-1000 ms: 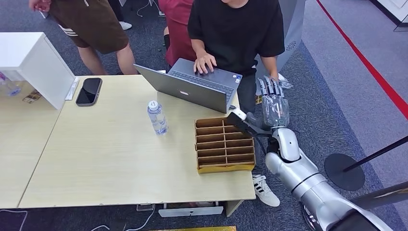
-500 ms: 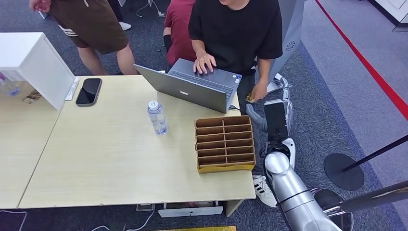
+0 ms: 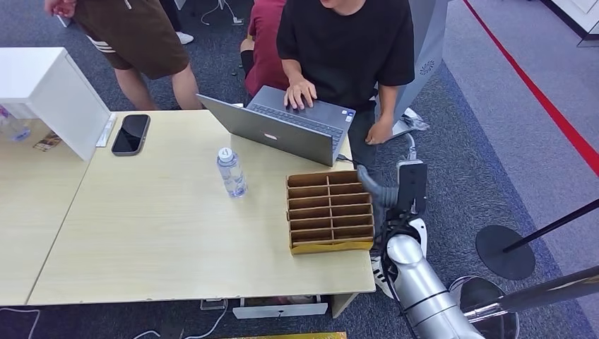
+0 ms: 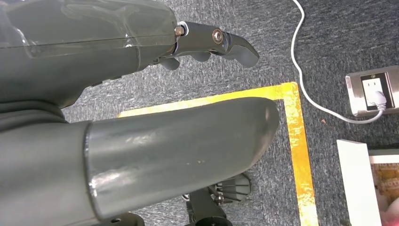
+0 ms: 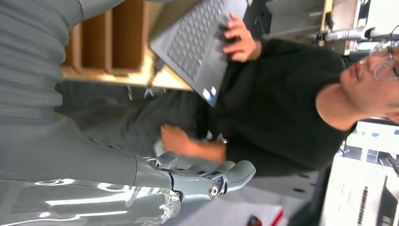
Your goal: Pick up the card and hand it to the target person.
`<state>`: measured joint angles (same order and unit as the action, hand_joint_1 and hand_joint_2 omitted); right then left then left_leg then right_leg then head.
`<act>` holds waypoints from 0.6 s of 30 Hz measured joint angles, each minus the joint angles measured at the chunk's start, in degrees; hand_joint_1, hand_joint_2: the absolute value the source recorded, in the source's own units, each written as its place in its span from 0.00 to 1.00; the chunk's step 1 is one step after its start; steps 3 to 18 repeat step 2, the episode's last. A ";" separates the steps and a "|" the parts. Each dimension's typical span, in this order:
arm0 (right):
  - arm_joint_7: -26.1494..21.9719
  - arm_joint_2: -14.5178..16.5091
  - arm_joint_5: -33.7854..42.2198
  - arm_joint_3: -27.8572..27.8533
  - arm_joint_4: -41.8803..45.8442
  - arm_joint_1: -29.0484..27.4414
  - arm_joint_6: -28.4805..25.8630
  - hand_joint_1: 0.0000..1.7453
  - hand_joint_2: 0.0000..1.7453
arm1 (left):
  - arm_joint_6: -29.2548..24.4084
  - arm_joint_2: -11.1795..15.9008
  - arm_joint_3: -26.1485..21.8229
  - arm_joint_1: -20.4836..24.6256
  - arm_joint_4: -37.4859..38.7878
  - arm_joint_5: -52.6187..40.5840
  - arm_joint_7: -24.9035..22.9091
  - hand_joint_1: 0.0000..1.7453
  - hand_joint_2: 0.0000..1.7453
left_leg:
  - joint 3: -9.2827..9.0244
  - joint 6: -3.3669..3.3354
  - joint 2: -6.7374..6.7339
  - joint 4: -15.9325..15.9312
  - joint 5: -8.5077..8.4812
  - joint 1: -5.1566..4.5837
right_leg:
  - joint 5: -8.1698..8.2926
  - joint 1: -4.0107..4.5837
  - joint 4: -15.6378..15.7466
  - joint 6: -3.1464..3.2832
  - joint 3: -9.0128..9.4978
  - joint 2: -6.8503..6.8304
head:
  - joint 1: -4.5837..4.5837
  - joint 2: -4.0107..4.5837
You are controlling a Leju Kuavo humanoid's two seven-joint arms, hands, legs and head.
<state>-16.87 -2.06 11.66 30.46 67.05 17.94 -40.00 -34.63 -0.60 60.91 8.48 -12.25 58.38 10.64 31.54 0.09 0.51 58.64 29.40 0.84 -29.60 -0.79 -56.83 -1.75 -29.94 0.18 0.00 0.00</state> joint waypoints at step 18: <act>-0.54 0.42 -0.82 -0.89 -0.16 -0.23 0.00 0.00 1.00 | -0.05 0.01 -0.01 -0.04 -0.02 0.03 0.03 0.00 0.00 | 0.03 0.01 0.02 0.03 0.01 0.00 | -0.02 -0.01 -0.04 0.00 -0.03 -0.01 | 0.00 0.00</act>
